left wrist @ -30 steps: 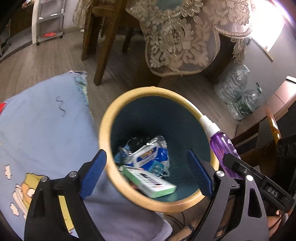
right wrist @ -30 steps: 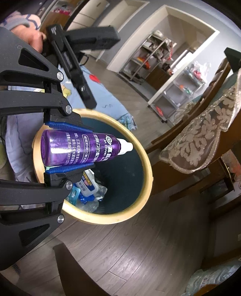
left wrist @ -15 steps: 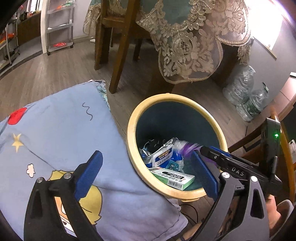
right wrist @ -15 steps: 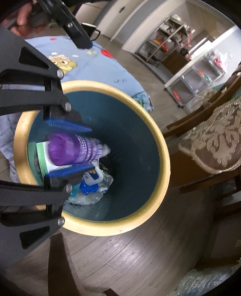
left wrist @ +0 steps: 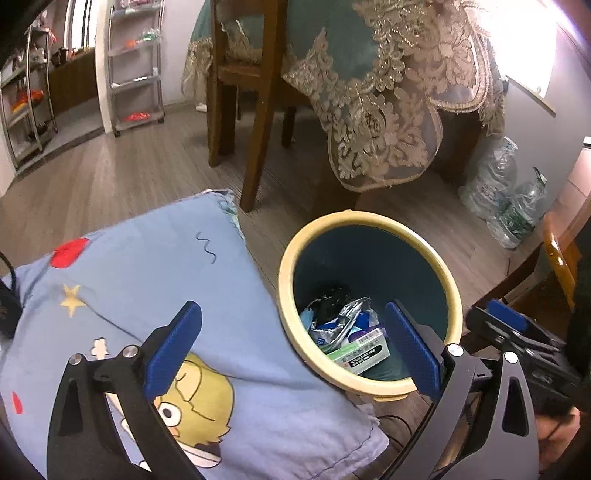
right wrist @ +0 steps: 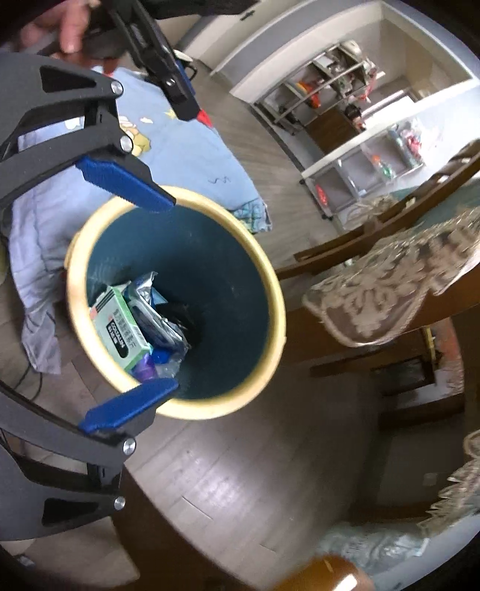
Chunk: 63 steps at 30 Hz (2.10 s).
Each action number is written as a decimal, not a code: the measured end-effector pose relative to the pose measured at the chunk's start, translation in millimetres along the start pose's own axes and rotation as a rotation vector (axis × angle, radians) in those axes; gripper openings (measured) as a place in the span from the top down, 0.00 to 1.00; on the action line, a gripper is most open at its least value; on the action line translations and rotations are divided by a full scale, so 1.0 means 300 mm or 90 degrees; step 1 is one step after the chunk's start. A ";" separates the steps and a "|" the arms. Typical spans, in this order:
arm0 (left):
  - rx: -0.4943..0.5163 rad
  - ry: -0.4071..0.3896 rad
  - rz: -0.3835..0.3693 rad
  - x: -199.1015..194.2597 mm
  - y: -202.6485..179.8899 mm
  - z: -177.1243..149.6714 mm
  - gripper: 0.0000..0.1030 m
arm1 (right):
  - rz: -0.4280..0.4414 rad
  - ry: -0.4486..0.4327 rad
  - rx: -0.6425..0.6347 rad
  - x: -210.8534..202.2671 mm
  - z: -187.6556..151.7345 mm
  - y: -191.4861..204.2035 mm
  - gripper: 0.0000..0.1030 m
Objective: Collect trash
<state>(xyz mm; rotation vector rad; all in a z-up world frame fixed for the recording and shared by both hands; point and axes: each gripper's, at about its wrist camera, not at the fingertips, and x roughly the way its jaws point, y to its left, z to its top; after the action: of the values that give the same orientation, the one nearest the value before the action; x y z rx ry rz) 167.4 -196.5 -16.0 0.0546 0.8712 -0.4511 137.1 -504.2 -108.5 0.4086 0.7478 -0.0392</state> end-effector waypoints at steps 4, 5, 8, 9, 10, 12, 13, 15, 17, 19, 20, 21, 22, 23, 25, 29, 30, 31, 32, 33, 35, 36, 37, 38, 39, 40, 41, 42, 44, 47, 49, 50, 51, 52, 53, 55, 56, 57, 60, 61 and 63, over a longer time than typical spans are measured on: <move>0.020 -0.012 0.010 -0.060 -0.009 -0.013 0.06 | -0.052 -0.055 -0.047 -0.096 -0.026 0.035 0.06; 0.027 -0.015 0.012 -0.078 -0.016 -0.020 0.06 | -0.062 -0.063 -0.060 -0.119 -0.035 0.046 0.05; 0.043 -0.026 0.012 -0.127 -0.035 -0.045 0.06 | -0.079 -0.070 -0.080 -0.170 -0.060 0.071 0.05; 0.049 -0.030 0.010 -0.142 -0.039 -0.055 0.06 | -0.087 -0.077 -0.082 -0.189 -0.065 0.076 0.05; 0.052 -0.032 0.008 -0.154 -0.045 -0.063 0.06 | -0.095 -0.087 -0.082 -0.207 -0.071 0.077 0.05; 0.056 -0.038 -0.001 -0.183 -0.055 -0.084 0.06 | -0.103 -0.097 -0.072 -0.236 -0.079 0.070 0.05; 0.055 -0.041 -0.004 -0.195 -0.058 -0.093 0.06 | -0.105 -0.097 -0.064 -0.245 -0.082 0.064 0.05; 0.049 -0.046 -0.012 -0.220 -0.060 -0.114 0.06 | -0.105 -0.090 -0.046 -0.265 -0.095 0.047 0.05; 0.047 -0.049 -0.015 -0.238 -0.067 -0.132 0.06 | -0.103 -0.073 -0.031 -0.271 -0.111 0.033 0.05; 0.045 -0.055 -0.018 -0.256 -0.072 -0.147 0.06 | -0.103 -0.075 -0.034 -0.287 -0.127 0.032 0.05; 0.043 -0.058 -0.019 -0.265 -0.074 -0.154 0.06 | -0.102 -0.079 -0.036 -0.298 -0.134 0.039 0.05; 0.039 -0.061 -0.023 -0.272 -0.076 -0.161 0.06 | -0.102 -0.087 -0.039 -0.311 -0.139 0.043 0.05; 0.036 -0.063 -0.025 -0.277 -0.077 -0.166 0.06 | -0.103 -0.093 -0.041 -0.319 -0.141 0.044 0.05; 0.032 -0.067 -0.027 -0.283 -0.077 -0.173 0.06 | -0.104 -0.101 -0.042 -0.326 -0.144 0.046 0.05; 0.025 -0.073 -0.026 -0.294 -0.080 -0.188 0.06 | -0.105 -0.110 -0.043 -0.337 -0.149 0.049 0.05; 0.032 -0.078 -0.022 -0.303 -0.085 -0.202 0.06 | -0.104 -0.111 -0.044 -0.333 -0.152 0.047 0.05; 0.033 -0.081 -0.021 -0.304 -0.085 -0.201 0.06 | -0.104 -0.111 -0.046 -0.332 -0.153 0.048 0.05; 0.033 -0.083 -0.021 -0.305 -0.084 -0.199 0.06 | -0.104 -0.111 -0.048 -0.330 -0.153 0.051 0.05; 0.032 -0.084 -0.021 -0.304 -0.081 -0.199 0.06 | -0.104 -0.111 -0.052 -0.329 -0.153 0.055 0.05; 0.029 -0.083 -0.021 -0.302 -0.078 -0.197 0.06 | -0.105 -0.112 -0.054 -0.330 -0.154 0.057 0.05; 0.027 -0.082 -0.024 -0.297 -0.075 -0.197 0.06 | -0.105 -0.114 -0.061 -0.333 -0.154 0.064 0.05; 0.028 -0.082 -0.025 -0.297 -0.076 -0.197 0.06 | -0.105 -0.114 -0.063 -0.332 -0.154 0.069 0.05; 0.031 -0.082 -0.025 -0.297 -0.078 -0.197 0.06 | -0.105 -0.115 -0.066 -0.332 -0.155 0.072 0.05; 0.033 -0.082 -0.025 -0.299 -0.079 -0.199 0.06 | -0.104 -0.115 -0.067 -0.331 -0.155 0.074 0.05; 0.036 -0.083 -0.025 -0.299 -0.081 -0.200 0.06 | -0.104 -0.115 -0.069 -0.330 -0.156 0.077 0.05; 0.037 -0.083 -0.025 -0.299 -0.082 -0.200 0.06 | -0.104 -0.116 -0.070 -0.331 -0.156 0.079 0.05; 0.037 -0.083 -0.025 -0.298 -0.082 -0.199 0.06 | -0.103 -0.115 -0.072 -0.330 -0.156 0.082 0.05; 0.037 -0.083 -0.024 -0.298 -0.083 -0.200 0.06 | -0.103 -0.115 -0.074 -0.329 -0.156 0.083 0.05; 0.035 -0.083 -0.024 -0.298 -0.082 -0.200 0.06 | -0.102 -0.114 -0.076 -0.326 -0.156 0.084 0.05; 0.035 -0.083 -0.024 -0.297 -0.081 -0.200 0.06 | -0.100 -0.113 -0.077 -0.325 -0.156 0.084 0.05; 0.035 -0.082 -0.025 -0.296 -0.081 -0.200 0.06 | -0.100 -0.113 -0.078 -0.326 -0.157 0.086 0.05; 0.035 -0.081 -0.025 -0.295 -0.080 -0.201 0.06 | -0.100 -0.113 -0.079 -0.326 -0.157 0.087 0.05; 0.037 -0.080 -0.023 -0.293 -0.079 -0.201 0.06 | -0.100 -0.112 -0.079 -0.326 -0.157 0.089 0.05; 0.037 -0.080 -0.023 -0.294 -0.080 -0.201 0.06 | -0.100 -0.112 -0.080 -0.326 -0.157 0.089 0.05; 0.037 -0.080 -0.023 -0.294 -0.080 -0.201 0.06 | -0.098 -0.112 -0.080 -0.326 -0.157 0.089 0.05; 0.036 -0.080 -0.024 -0.294 -0.079 -0.201 0.06 | -0.096 -0.112 -0.082 -0.325 -0.156 0.089 0.05; 0.037 -0.080 -0.024 -0.294 -0.079 -0.201 0.06 | -0.096 -0.112 -0.083 -0.325 -0.156 0.092 0.05; 0.038 -0.079 -0.024 -0.293 -0.080 -0.201 0.06 | -0.096 -0.112 -0.082 -0.325 -0.156 0.092 0.05; 0.037 -0.080 -0.023 -0.293 -0.080 -0.201 0.06 | -0.097 -0.112 -0.082 -0.325 -0.157 0.092 0.05; 0.037 -0.080 -0.023 -0.293 -0.080 -0.201 0.06 | -0.097 -0.112 -0.082 -0.325 -0.157 0.092 0.05; 0.036 -0.080 -0.023 -0.293 -0.080 -0.201 0.06 | -0.096 -0.112 -0.083 -0.325 -0.157 0.093 0.05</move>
<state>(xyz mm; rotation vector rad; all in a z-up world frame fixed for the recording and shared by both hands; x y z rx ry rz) 64.9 -172.8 13.9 0.0615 0.7369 -0.5082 39.7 -471.5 -64.7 0.2208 0.6031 -0.1660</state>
